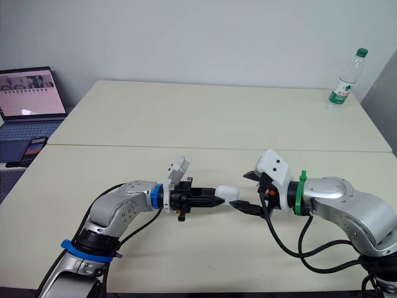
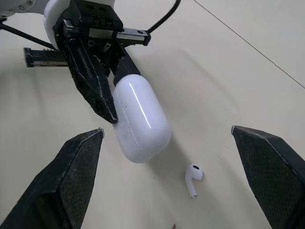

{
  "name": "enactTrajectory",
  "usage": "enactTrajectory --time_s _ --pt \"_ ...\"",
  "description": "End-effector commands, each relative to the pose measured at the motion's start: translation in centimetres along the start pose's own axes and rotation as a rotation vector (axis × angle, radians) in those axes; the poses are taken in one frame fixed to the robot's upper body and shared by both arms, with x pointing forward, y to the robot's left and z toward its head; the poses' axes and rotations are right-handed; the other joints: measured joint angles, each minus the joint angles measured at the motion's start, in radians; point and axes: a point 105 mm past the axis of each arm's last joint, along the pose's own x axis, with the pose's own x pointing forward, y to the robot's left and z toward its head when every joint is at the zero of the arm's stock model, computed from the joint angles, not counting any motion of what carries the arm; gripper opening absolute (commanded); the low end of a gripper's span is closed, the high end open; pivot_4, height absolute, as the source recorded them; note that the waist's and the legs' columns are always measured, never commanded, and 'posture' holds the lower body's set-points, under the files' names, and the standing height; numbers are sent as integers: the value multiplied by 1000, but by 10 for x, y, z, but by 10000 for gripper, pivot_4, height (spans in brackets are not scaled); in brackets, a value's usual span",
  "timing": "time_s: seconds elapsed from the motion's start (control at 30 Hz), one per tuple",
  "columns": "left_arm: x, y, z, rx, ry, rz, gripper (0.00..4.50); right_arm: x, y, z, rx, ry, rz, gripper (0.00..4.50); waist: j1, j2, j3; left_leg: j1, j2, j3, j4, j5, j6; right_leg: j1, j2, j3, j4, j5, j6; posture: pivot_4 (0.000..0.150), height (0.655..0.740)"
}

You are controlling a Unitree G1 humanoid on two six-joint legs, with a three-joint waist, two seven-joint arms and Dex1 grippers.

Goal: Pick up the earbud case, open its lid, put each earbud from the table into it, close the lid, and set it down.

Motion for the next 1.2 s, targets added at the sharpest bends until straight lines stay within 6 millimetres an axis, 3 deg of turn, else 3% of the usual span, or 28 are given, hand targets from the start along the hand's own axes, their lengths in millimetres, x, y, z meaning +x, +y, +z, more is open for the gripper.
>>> enactTrajectory --time_s 0.03,0.27,0.47,0.63,0.73,0.93,1.2 --pt "2 -8 7 55 -7 -35 7490 0 -8 8 -23 -17 -44 45000 0 0 0 0 0 0 0 0 0 0 0 0 0 0 0 1500 7362" --pt "3 -9 6 58 -6 -43 7490 1 -19 11 -21 -16 -103 45000 -1 0 0 0 0 0 0 0 0 0 0 0 0 0 0 1500 7362" --pt "2 -9 5 58 -4 -46 7490 -4 -45 32 -12 -108 -237 45000 -1 0 0 0 0 0 0 0 0 0 0 0 1 0 0 1500 7362" --pt "-2 -7 2 60 0 -22 7490 -13 -48 43 19 -152 -250 45000 0 0 0 0 0 0 0 0 0 0 0 0 1 0 -1 1500 7362" --pt "-10 -3 2 58 -8 16 7490 -15 -49 38 33 -99 -254 45000 0 0 0 0 0 0 0 0 0 -1 0 0 1 0 -1 1500 7362" --pt "-37 5 -3 55 -9 127 7490 -14 -51 8 38 108 -249 45000 -2 0 0 0 1 0 0 0 0 -1 -1 0 1 0 -1 1500 7362" --pt "-73 16 0 117 -18 252 7490 17 -53 -13 16 373 -228 45000 -4 0 0 -1 2 3 0 0 0 -5 -1 2 2 2 -3 1500 7362"
